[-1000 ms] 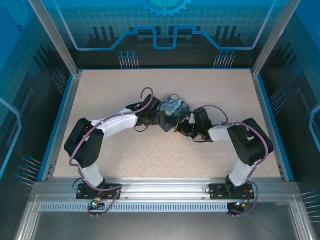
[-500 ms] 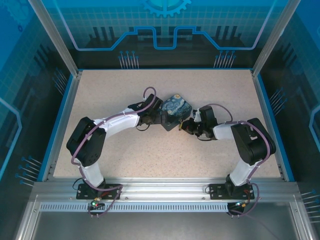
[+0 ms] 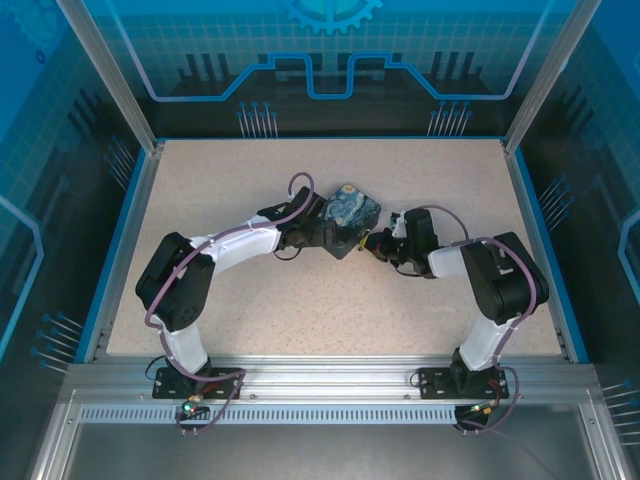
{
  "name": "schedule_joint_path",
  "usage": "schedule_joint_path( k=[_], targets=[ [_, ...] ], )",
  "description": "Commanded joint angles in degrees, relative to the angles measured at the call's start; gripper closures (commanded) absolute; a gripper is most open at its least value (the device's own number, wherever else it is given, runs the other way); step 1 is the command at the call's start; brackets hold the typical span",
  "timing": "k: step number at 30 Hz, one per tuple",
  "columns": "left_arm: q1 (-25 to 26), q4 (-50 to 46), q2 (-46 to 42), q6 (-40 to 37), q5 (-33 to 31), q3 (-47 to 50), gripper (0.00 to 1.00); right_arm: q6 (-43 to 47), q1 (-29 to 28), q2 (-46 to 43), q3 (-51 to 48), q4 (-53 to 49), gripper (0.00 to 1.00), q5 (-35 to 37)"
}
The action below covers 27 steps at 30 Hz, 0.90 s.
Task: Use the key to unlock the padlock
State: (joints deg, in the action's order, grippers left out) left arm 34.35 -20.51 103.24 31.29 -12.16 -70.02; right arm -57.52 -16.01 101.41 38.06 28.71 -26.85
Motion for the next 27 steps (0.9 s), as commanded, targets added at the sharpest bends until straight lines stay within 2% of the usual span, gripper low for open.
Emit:
schedule_joint_path(
  k=[1,14,19,22,27],
  targets=[
    [0.07,-7.7,3.05,-2.11,-0.15,1.75,0.04,-4.06,1.11,2.08,-0.67,6.13,1.0,-0.28],
    [0.09,-7.55,3.46,-1.56,0.92,2.17,0.05,-6.65,4.7,2.39,-0.85,9.48,1.0,-0.41],
    [0.04,-7.59,3.63,-1.36,1.09,2.17,0.06,-3.62,2.95,-0.31,2.94,-3.33,1.0,5.15],
    [0.06,-7.47,3.72,-1.06,1.5,2.26,0.06,1.23,1.48,-2.36,6.0,-16.14,1.0,11.03],
    [0.08,-7.52,3.99,-1.08,1.88,2.0,0.06,3.71,0.28,-2.91,6.47,-21.97,1.0,16.83]
  ],
)
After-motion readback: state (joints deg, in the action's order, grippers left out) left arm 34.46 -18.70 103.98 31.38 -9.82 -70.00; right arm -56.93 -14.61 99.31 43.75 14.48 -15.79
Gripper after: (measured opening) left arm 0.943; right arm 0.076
